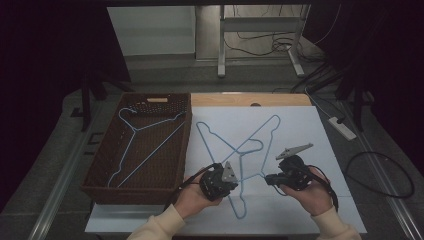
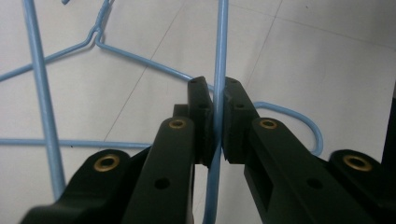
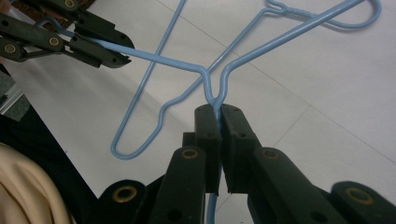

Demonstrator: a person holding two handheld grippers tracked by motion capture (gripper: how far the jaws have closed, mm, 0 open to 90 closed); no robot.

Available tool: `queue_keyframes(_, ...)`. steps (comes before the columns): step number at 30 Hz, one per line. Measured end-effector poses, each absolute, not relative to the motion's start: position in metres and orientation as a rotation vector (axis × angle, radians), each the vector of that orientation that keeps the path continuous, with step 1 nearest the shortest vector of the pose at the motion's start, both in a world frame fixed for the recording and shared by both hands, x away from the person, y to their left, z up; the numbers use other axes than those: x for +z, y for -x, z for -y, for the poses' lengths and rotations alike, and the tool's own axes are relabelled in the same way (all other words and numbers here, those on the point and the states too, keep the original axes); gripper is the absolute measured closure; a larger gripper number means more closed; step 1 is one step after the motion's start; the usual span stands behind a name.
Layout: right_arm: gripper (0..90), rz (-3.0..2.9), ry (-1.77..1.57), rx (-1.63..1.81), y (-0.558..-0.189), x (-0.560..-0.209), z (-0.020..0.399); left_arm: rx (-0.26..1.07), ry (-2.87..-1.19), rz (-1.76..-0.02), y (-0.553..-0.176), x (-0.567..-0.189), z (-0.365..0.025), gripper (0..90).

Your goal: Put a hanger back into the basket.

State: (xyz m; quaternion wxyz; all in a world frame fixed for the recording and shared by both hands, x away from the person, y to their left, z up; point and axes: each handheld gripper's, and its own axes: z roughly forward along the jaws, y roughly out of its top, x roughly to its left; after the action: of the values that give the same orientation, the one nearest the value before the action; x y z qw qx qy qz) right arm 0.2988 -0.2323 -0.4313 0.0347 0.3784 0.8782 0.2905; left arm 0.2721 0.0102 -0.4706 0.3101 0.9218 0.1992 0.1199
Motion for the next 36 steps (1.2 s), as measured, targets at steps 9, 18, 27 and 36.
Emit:
queue_keyframes(9,77.3,-2.594,-1.111,1.117,-0.298,-0.421,0.242,0.342,-2.449,-0.523,-0.269,-0.470,-0.008,86.4)
queue_keyframes(18,42.1,-2.183,-1.015,1.521,-0.291,-0.398,0.267,0.343,-2.418,-0.588,-0.272,-0.469,-0.014,86.5)
queue_keyframes(27,35.1,-2.107,-1.020,1.576,-0.291,-0.398,0.288,0.317,-2.345,-0.692,-0.278,-0.464,-0.024,86.5)
queue_keyframes(36,34.9,-2.140,-1.016,1.492,-0.294,-0.414,0.299,0.289,-2.240,-0.769,-0.282,-0.457,-0.035,86.6)
